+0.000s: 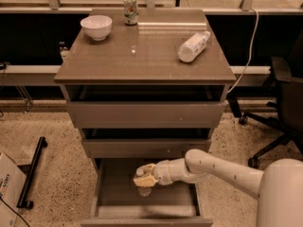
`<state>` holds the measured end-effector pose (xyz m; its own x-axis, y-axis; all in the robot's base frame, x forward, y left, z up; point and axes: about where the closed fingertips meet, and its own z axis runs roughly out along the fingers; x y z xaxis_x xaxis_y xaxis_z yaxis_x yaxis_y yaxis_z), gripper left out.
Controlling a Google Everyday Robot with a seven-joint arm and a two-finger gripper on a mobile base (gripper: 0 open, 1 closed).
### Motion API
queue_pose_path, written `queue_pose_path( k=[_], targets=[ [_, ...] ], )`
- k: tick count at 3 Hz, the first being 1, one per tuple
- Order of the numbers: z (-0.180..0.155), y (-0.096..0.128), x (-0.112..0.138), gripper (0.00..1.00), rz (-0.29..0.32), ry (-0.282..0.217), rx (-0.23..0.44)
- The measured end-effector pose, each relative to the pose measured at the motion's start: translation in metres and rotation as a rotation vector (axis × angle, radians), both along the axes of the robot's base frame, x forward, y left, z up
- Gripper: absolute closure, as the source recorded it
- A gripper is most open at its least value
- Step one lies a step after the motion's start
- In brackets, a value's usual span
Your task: Pick water bottle from bottom drawer and place on counter
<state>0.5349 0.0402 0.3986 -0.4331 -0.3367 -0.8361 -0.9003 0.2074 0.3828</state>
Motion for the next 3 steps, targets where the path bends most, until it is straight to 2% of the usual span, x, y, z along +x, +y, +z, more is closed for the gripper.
queue_pose_path(
  k=[1,2,3],
  targets=[
    [0.043,-0.014,-0.011,1.00,0.106,-0.015,0.012],
    [0.090,-0.036,-0.017,1.00,0.167,-0.086,0.000],
    [0.141,-0.060,-0.017,1.00,0.194,-0.189,0.015]
  ],
)
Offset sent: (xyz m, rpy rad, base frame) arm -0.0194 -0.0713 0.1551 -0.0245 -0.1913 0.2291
